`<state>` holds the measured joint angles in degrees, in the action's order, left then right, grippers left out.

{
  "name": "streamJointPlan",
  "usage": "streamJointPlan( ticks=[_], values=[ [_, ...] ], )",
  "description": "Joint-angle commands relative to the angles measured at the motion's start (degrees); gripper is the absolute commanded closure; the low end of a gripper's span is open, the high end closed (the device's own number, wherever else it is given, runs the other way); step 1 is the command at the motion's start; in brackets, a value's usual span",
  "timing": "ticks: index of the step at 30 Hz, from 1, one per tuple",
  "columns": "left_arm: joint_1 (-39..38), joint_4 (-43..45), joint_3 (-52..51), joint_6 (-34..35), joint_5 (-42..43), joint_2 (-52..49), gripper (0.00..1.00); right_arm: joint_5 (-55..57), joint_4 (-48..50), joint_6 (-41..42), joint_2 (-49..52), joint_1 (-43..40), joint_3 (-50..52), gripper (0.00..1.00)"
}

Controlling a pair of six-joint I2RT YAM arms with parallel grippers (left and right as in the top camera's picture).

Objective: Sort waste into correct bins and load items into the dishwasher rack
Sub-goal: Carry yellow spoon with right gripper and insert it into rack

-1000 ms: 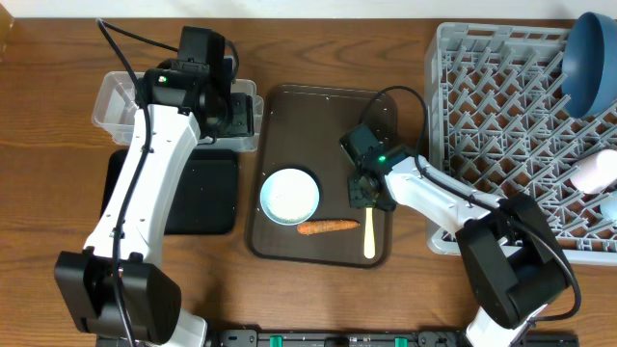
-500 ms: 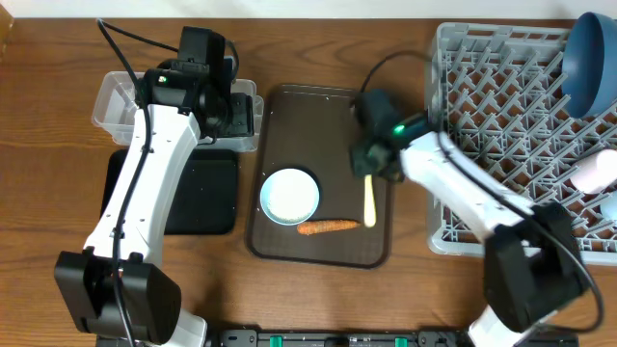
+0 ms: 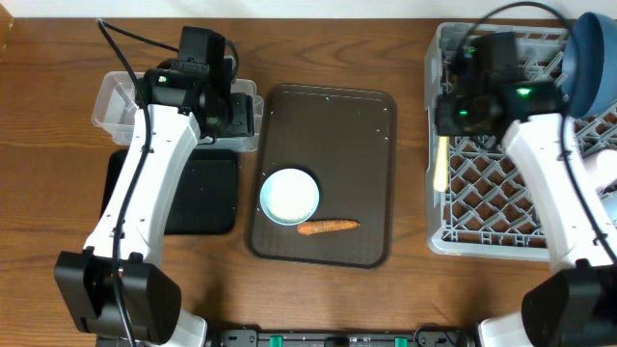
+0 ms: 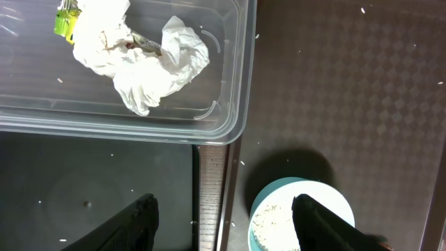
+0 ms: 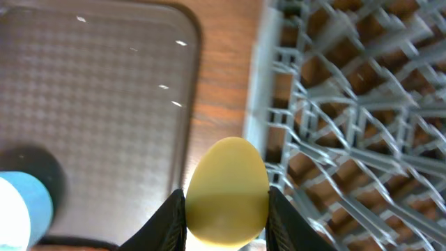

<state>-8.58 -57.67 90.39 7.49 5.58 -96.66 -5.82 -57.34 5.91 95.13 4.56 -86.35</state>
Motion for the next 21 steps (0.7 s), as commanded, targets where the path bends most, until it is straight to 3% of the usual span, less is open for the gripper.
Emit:
streamJointPlan(
  ticks=[1, 9, 21],
  values=[
    [0.11, -0.13, -0.61, 0.28, -0.7, -0.48, 0.36, -5.03, -1.42, -4.66, 0.15, -3.23, -0.2, 0.74],
    [0.11, -0.13, -0.61, 0.31, -0.68, -0.48, 0.36, -4.66, -2.86, -8.35, 0.85, -4.5, 4.31, 0.73],
    [0.11, -0.15, -0.61, 0.31, -0.68, -0.48, 0.36, -2.12, 4.17, -8.28, 0.87, -4.48, 13.77, 0.69]
  ],
)
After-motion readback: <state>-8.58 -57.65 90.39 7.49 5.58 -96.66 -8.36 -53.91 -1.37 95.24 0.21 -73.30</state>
